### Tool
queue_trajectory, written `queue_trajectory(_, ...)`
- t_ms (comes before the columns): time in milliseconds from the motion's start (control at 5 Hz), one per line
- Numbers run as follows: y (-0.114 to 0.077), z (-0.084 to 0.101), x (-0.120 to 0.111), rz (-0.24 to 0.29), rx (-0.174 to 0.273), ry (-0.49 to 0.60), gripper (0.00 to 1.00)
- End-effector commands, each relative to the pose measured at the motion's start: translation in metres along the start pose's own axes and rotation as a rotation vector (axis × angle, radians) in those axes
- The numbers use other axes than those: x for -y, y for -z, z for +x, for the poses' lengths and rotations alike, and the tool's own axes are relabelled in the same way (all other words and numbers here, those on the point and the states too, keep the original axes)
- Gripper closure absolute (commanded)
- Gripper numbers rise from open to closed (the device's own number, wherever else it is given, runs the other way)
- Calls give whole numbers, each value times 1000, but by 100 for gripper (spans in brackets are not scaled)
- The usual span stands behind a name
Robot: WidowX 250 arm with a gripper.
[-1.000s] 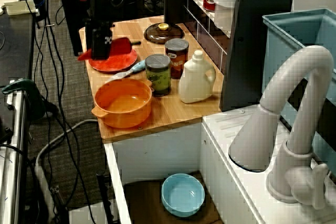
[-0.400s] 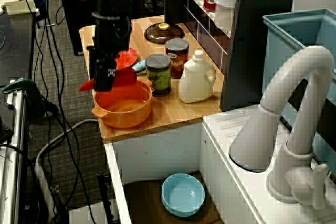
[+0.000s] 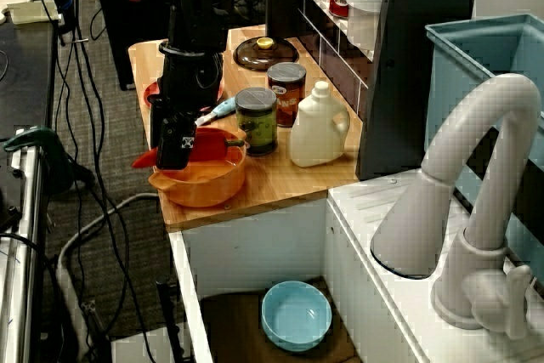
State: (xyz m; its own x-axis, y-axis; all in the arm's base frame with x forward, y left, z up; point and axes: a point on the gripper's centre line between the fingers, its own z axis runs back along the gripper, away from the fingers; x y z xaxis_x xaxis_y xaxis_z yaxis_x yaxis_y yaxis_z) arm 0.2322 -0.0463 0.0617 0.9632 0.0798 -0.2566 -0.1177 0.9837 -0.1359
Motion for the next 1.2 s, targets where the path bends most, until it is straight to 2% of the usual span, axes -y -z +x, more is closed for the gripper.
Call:
queue_trajectory(0, -8, 8, -3, -13, 22, -8, 100)
queue_trajectory(200, -8, 8, -5, -7, 15, -15, 0)
queue_trajectory(600, -11, 10, -16, -36, -15, -32, 0)
queue_trajectory(800, -18, 12, -20, -49, -29, -30, 0)
queue_trajectory(1000, -33, 7, -26, -72, -26, -28, 0)
